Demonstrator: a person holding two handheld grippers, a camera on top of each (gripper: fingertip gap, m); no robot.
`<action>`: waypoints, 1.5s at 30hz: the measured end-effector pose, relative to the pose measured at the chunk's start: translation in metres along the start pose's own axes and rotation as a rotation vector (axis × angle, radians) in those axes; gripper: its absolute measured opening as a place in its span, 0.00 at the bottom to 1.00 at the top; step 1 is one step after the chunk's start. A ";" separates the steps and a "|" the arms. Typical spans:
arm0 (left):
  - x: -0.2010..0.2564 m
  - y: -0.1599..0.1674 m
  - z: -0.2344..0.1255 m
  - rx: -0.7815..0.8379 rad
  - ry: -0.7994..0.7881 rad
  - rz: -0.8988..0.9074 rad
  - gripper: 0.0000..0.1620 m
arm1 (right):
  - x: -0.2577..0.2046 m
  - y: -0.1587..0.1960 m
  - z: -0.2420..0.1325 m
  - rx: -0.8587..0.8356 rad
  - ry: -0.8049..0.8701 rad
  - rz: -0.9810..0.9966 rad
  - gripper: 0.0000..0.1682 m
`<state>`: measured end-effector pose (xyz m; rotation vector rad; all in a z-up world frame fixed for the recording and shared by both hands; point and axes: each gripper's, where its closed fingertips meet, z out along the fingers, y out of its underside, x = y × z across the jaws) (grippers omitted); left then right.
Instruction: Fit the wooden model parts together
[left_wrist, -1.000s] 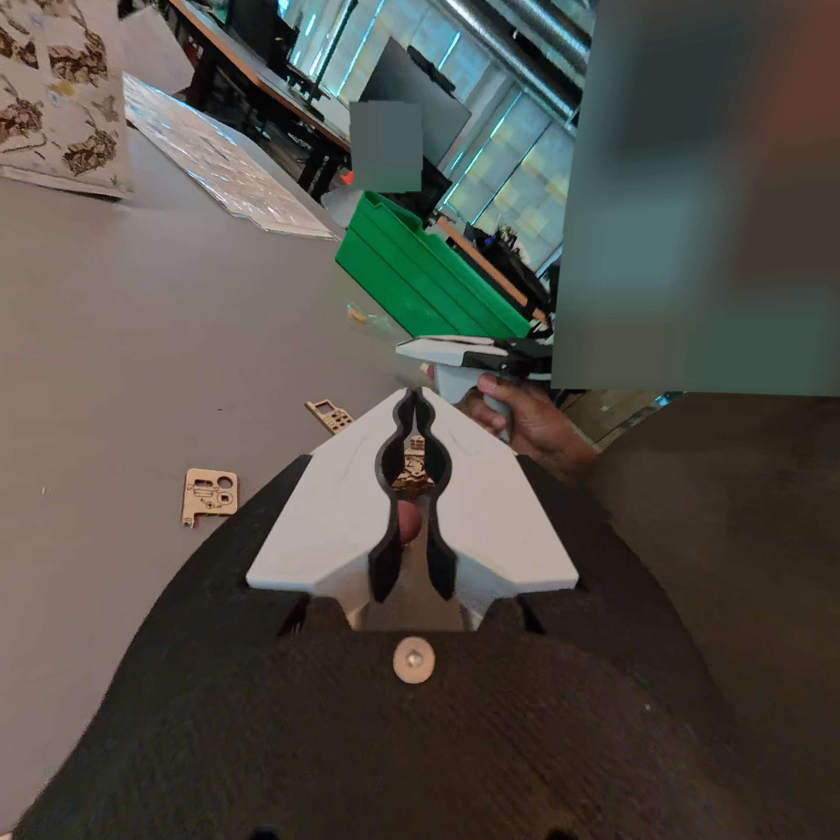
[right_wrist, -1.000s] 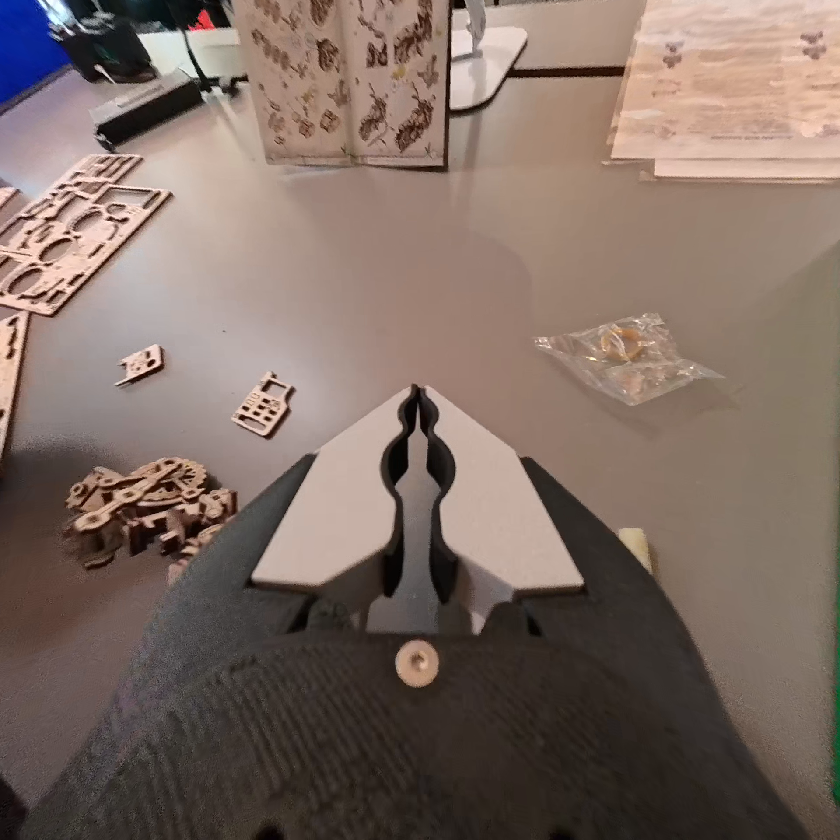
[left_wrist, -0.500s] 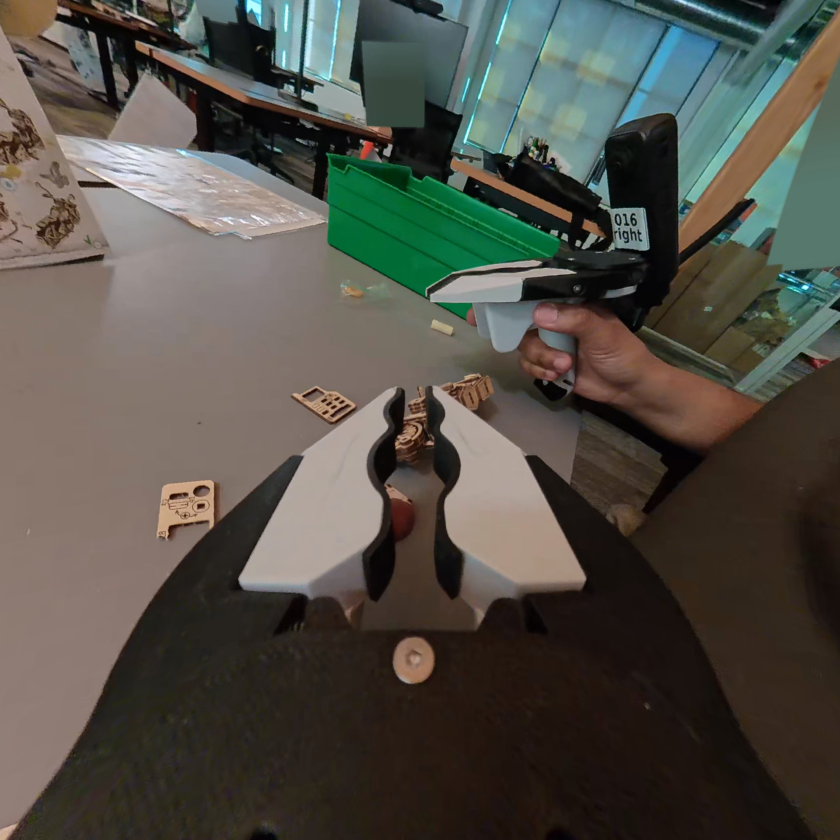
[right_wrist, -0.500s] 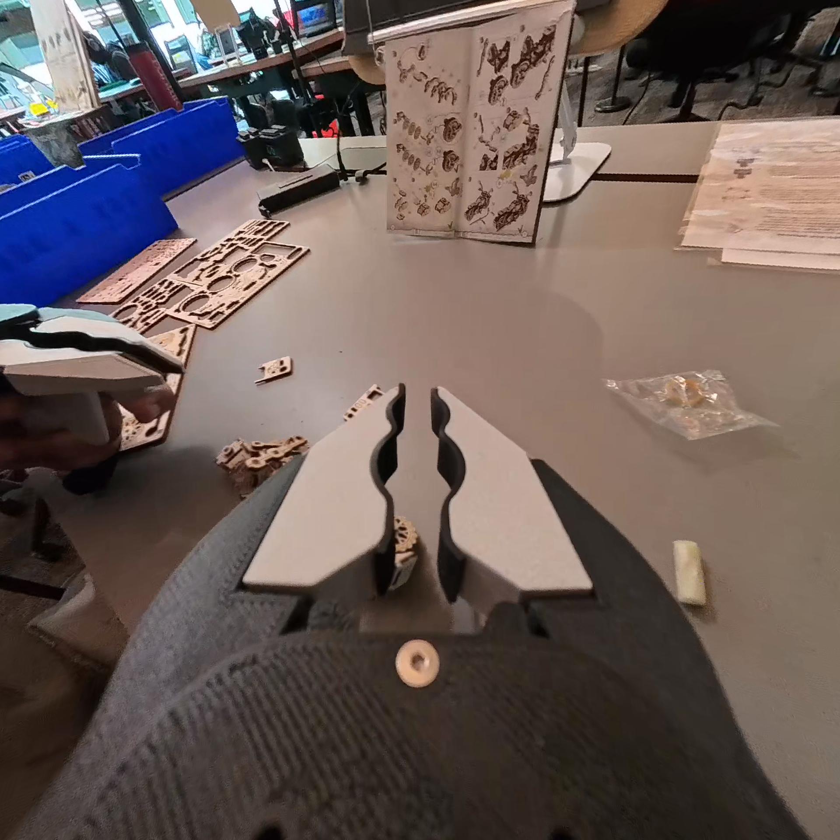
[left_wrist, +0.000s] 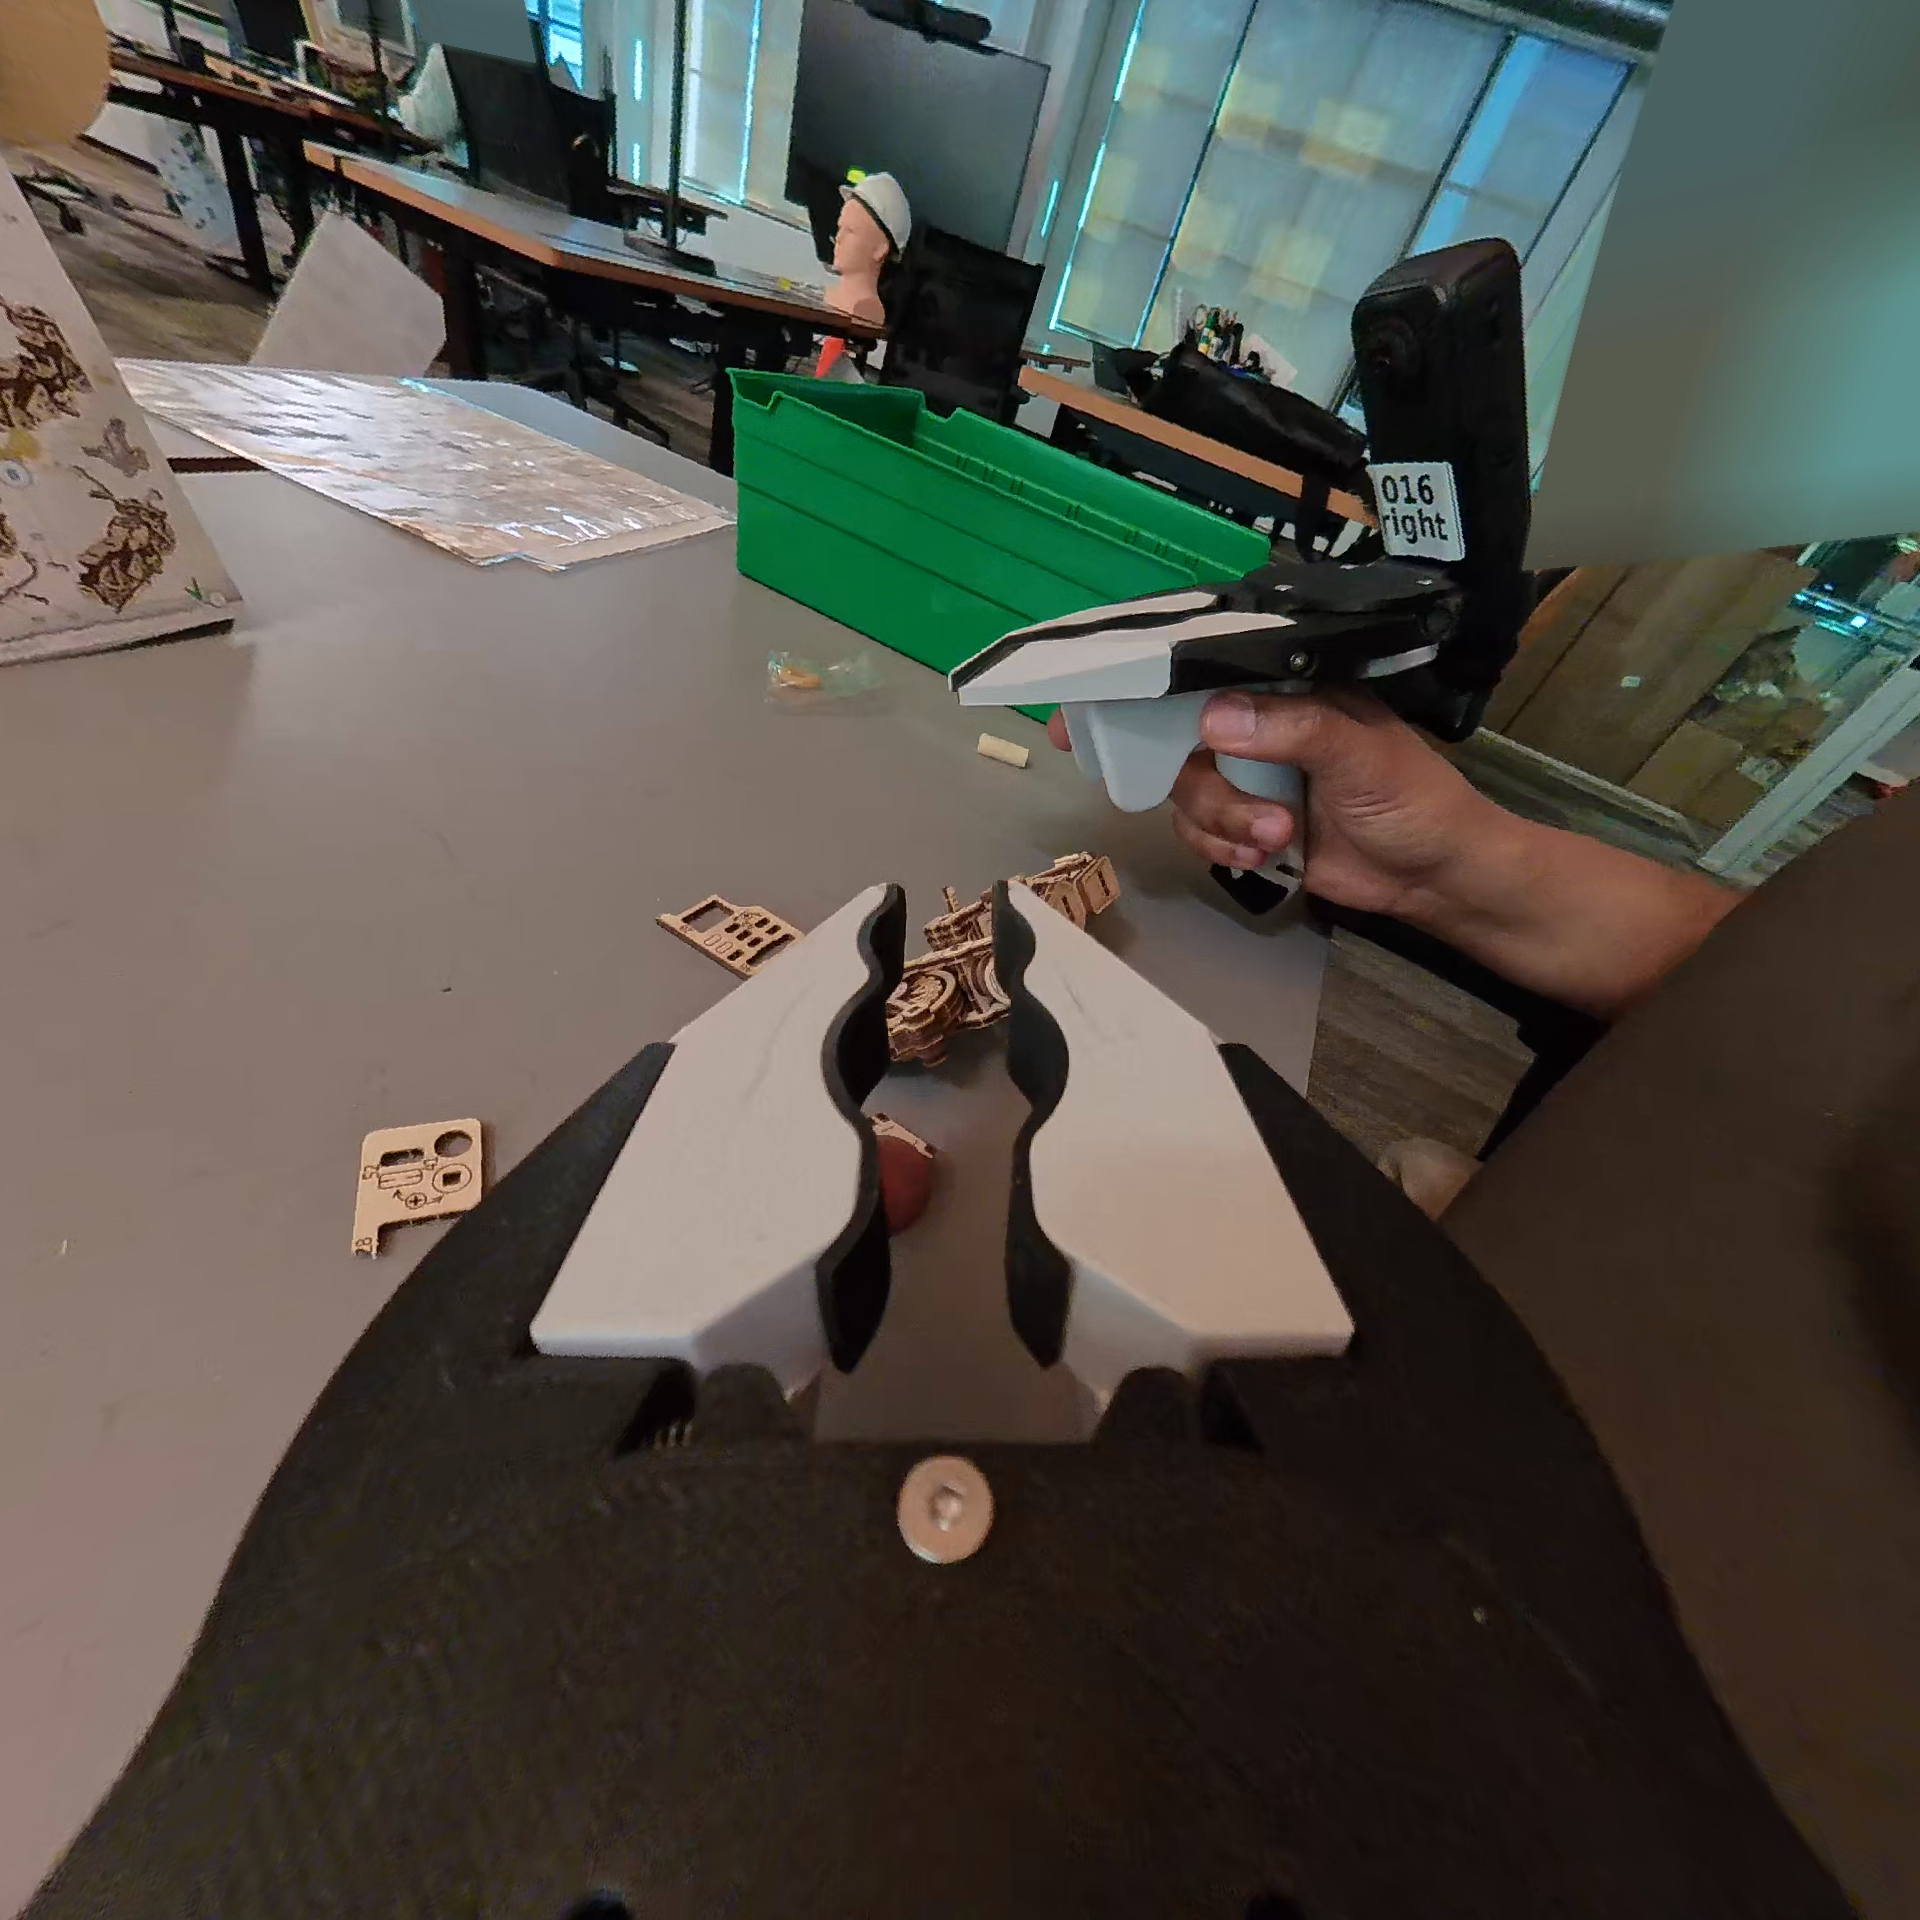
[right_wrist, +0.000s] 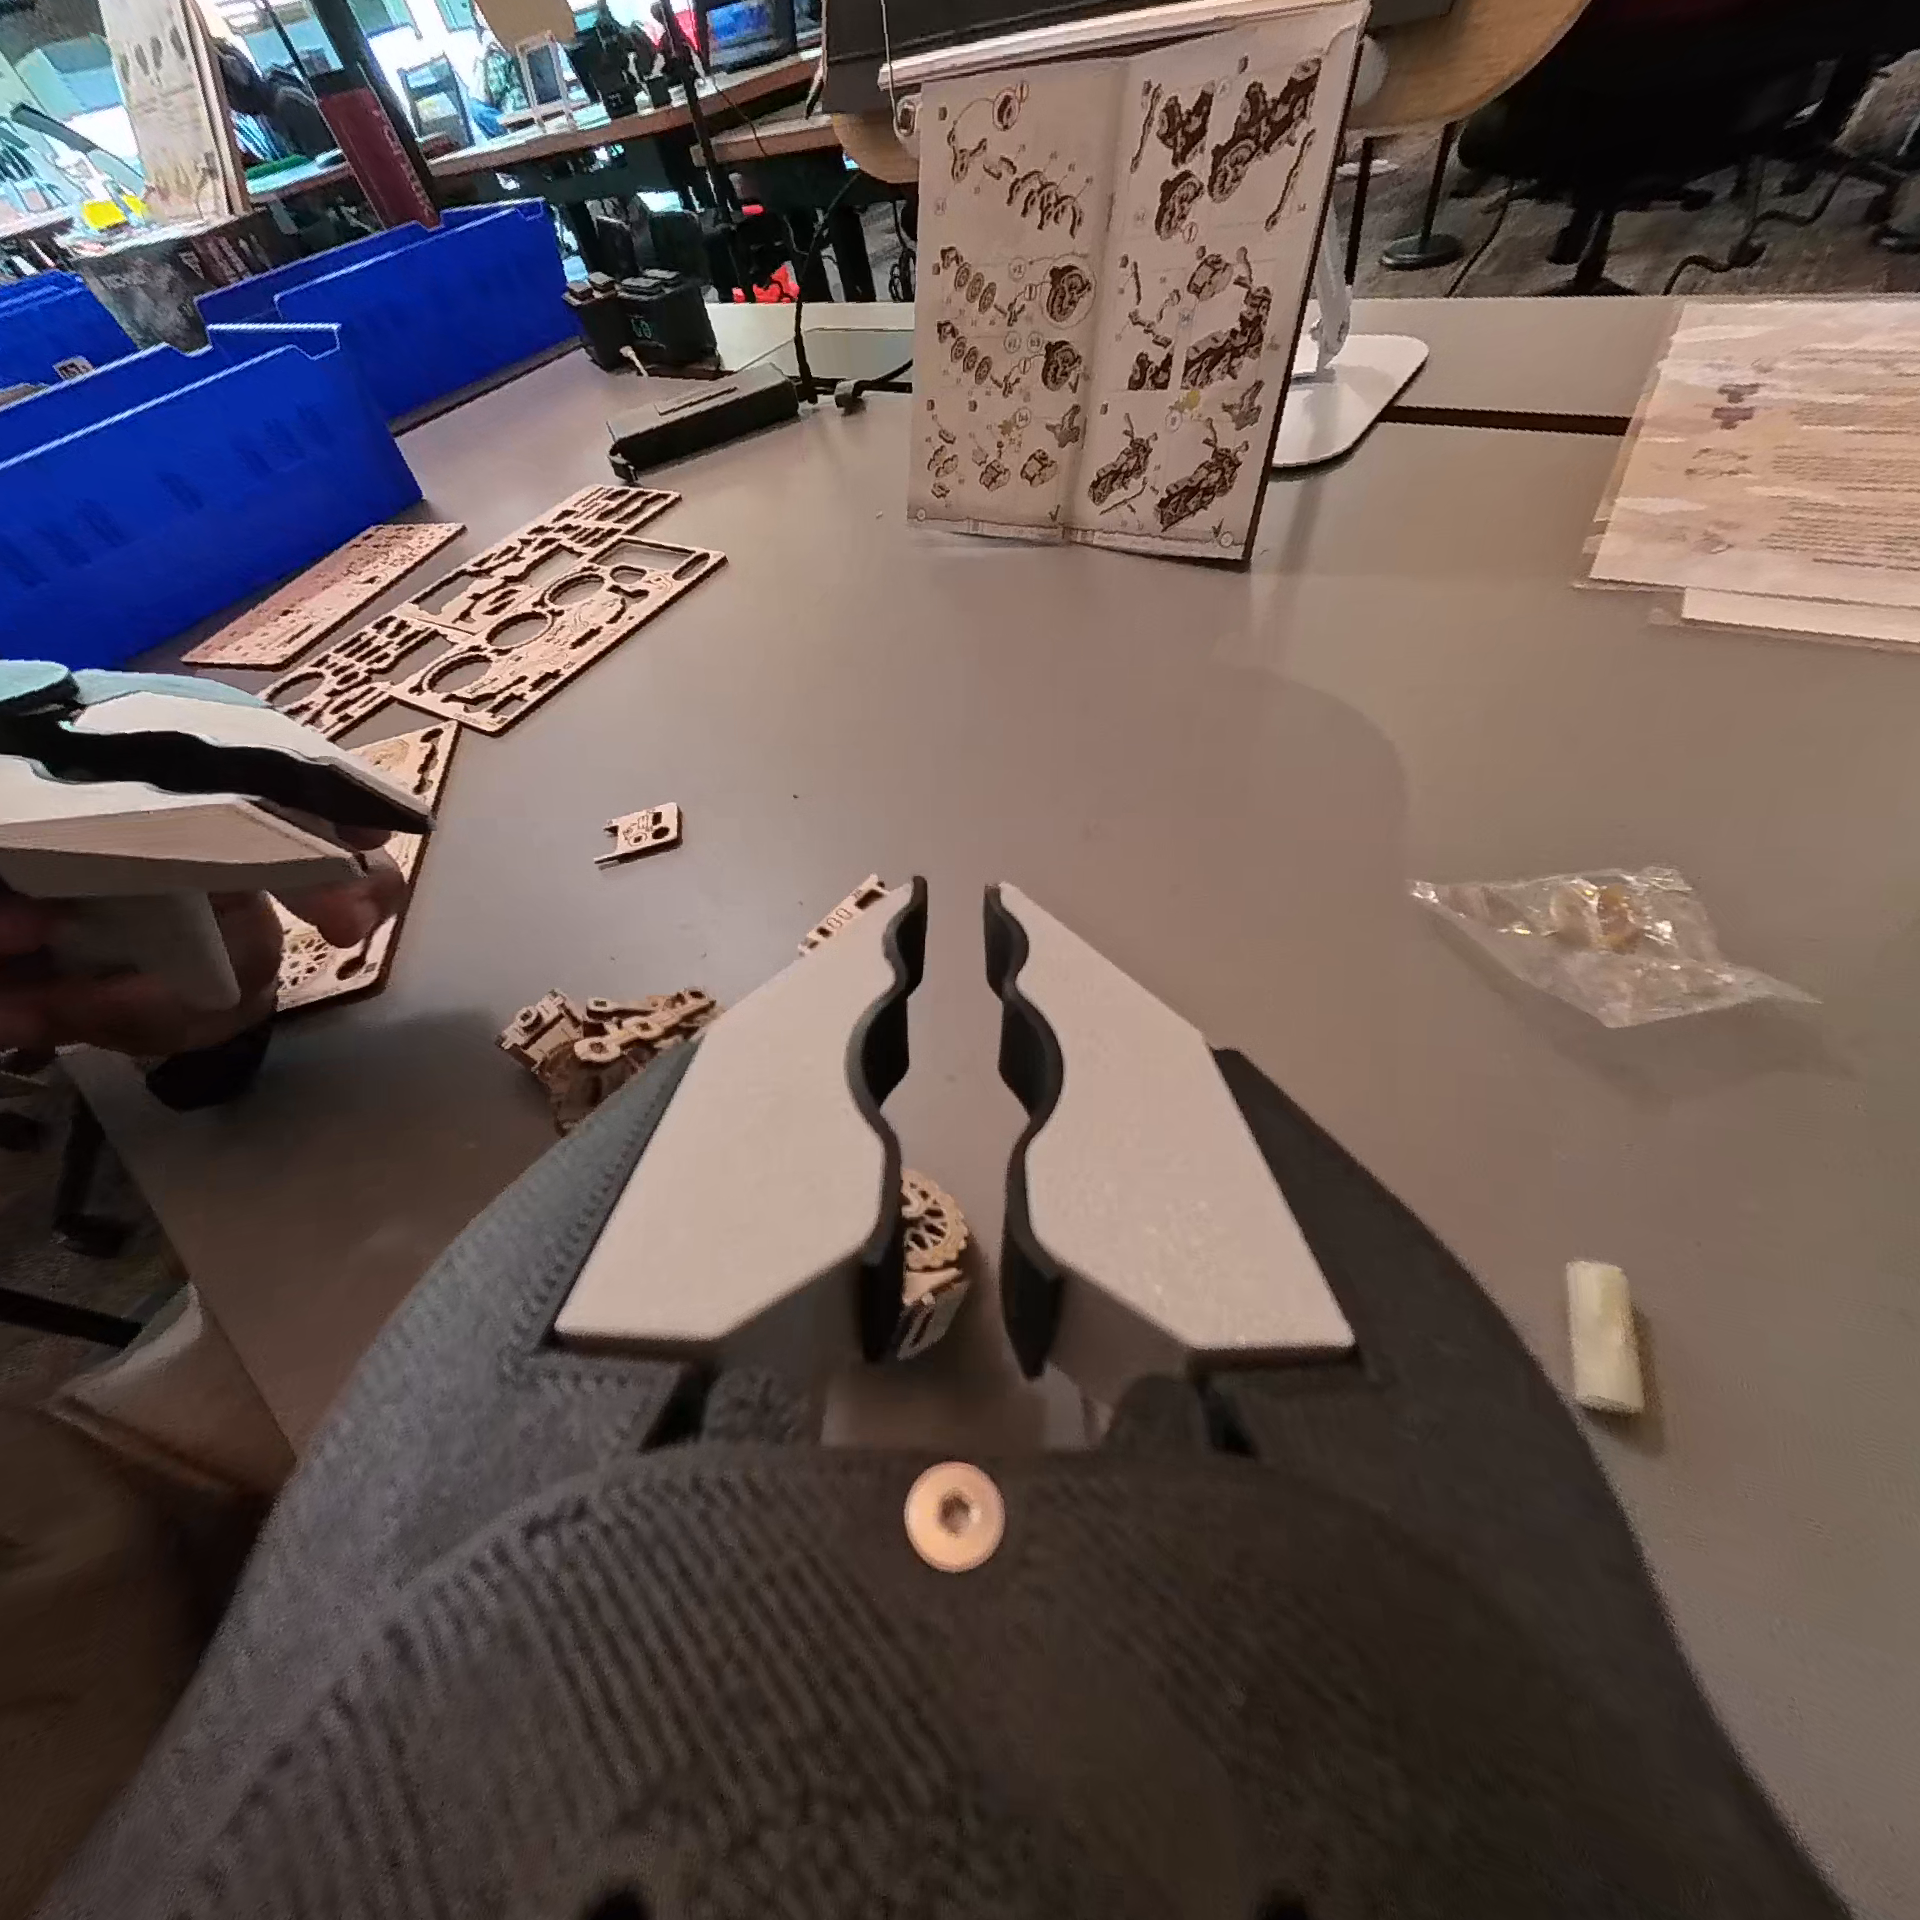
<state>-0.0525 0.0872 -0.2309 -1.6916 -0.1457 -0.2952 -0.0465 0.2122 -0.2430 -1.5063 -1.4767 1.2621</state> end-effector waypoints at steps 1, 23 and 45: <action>-0.001 0.000 0.000 -0.002 0.000 -0.007 0.08 | 0.000 0.000 0.000 0.002 -0.005 0.006 0.05; -0.030 -0.001 -0.004 -0.017 -0.026 -0.152 0.22 | 0.027 0.022 0.009 -0.126 0.078 -0.036 0.06; -0.083 0.033 0.003 -0.200 -0.286 -0.357 0.21 | 0.054 0.060 0.033 -0.372 0.163 -0.001 0.11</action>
